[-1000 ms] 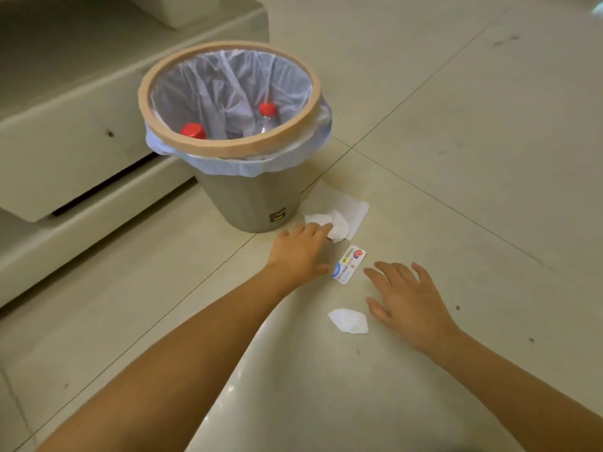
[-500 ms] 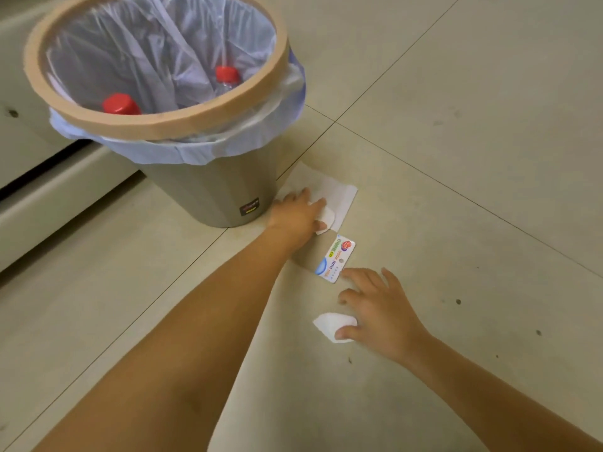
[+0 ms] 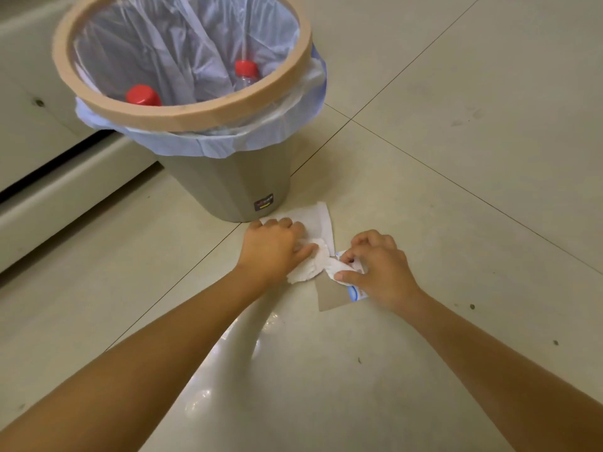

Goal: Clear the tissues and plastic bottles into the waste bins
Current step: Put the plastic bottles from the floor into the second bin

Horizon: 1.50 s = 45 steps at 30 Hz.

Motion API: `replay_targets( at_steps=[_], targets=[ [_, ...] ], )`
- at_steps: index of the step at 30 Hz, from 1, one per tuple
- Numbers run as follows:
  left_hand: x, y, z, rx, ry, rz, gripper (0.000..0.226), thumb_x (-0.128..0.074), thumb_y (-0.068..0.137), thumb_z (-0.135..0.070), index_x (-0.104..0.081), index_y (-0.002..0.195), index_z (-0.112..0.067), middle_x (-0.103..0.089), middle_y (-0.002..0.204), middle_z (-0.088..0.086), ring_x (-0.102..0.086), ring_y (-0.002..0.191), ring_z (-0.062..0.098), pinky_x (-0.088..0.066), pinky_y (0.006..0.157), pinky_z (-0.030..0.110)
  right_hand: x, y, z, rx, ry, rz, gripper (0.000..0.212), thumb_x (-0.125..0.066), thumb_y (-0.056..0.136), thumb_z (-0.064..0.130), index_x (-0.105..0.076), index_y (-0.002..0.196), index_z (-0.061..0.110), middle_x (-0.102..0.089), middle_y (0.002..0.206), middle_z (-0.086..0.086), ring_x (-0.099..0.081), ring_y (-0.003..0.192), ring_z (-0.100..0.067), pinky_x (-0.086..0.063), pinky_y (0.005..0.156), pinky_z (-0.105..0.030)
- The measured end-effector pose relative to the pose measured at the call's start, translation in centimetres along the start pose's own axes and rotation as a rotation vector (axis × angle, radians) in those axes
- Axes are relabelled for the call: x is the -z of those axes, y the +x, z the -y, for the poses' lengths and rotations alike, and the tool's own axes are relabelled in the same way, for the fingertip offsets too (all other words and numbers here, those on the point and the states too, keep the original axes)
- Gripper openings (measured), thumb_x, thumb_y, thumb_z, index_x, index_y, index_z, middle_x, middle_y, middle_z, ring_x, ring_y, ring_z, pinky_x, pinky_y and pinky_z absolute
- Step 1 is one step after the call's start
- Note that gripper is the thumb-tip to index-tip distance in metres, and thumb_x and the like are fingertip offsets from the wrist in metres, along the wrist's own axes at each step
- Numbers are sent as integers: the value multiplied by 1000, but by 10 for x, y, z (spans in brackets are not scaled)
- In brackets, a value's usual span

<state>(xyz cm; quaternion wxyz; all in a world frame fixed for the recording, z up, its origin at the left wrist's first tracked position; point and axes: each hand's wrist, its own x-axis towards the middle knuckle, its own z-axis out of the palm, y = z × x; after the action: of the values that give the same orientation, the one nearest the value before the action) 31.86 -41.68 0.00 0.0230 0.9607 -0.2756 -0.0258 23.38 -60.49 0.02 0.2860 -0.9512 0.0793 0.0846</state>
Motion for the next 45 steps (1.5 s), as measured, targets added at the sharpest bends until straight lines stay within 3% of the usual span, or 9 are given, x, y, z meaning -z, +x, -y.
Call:
replay_targets(
  at_steps=[3, 7, 13, 18, 24, 28, 34, 42, 45],
  targets=[
    [4, 4, 13, 64, -218, 139, 79, -56, 76, -71, -38, 140, -30, -40, 143, -4, -40, 129, 22, -34, 100, 37, 0, 10, 2, -22, -71, 92, 59, -79, 68, 40, -57, 121, 29, -42, 135, 9, -33, 126, -16, -29, 101, -35],
    [6, 10, 13, 64, -187, 321, 112, -63, 61, -79, -11, 150, -34, -19, 156, -1, -26, 140, 25, -24, 109, 43, 2, 13, 3, -29, -117, 137, 67, -78, 68, 42, -50, 128, 33, -44, 129, 12, -36, 121, -14, -29, 97, -35],
    [3, 8, 8, 126, -201, 234, 87, -71, 68, -62, -31, 140, -33, -51, 134, -5, -52, 118, 21, -32, 95, 37, 2, 9, 6, -125, -171, 220, 67, -82, 64, 38, -48, 121, 33, -48, 114, 9, -40, 114, -15, -30, 91, -35],
    [0, -14, 12, 328, -531, 211, 59, -77, 72, -43, -52, 125, -31, -64, 114, -9, -60, 100, 17, -46, 84, 31, 1, 3, 8, -152, 2, 285, 45, -86, 60, 29, -55, 93, 32, -46, 96, 9, -53, 91, -11, -41, 81, -31],
    [10, -52, 28, 530, -950, 139, 31, -82, 69, -24, -66, 96, -26, -68, 86, -6, -62, 80, 14, -52, 72, 32, 12, -5, 24, -95, 219, 275, 37, -84, 61, 14, -59, 82, 33, -60, 83, 13, -59, 79, -12, -49, 72, -30],
    [33, -91, 51, 614, -1097, 35, 35, -83, 70, -19, -66, 98, -30, -68, 87, -4, -63, 84, 14, -53, 69, 27, 20, -15, 57, -26, 391, 259, 37, -81, 63, 10, -64, 88, 31, -66, 80, 3, -65, 75, -15, -55, 70, -33],
    [88, -153, 103, 700, -1076, -97, 41, -80, 74, -20, -62, 109, -30, -63, 97, -6, -61, 89, 13, -53, 66, 22, 17, -30, 143, 130, 517, 277, 38, -80, 69, 9, -63, 94, 31, -62, 88, 3, -61, 80, -13, -52, 63, -21],
    [161, -255, 163, 822, -1020, -309, 45, -80, 74, -20, -59, 109, -39, -63, 98, -5, -64, 82, 13, -52, 57, 18, 8, -46, 275, 376, 532, 360, 39, -80, 69, 10, -63, 98, 30, -62, 91, 8, -63, 82, -11, -51, 59, -17],
    [189, -297, 176, 851, -987, -426, 45, -82, 72, -19, -61, 106, -39, -67, 96, -8, -64, 82, 8, -53, 62, 17, 7, -59, 327, 486, 510, 404, 38, -79, 71, 11, -61, 97, 33, -61, 94, 6, -62, 85, -10, -50, 58, -16]
  ],
)
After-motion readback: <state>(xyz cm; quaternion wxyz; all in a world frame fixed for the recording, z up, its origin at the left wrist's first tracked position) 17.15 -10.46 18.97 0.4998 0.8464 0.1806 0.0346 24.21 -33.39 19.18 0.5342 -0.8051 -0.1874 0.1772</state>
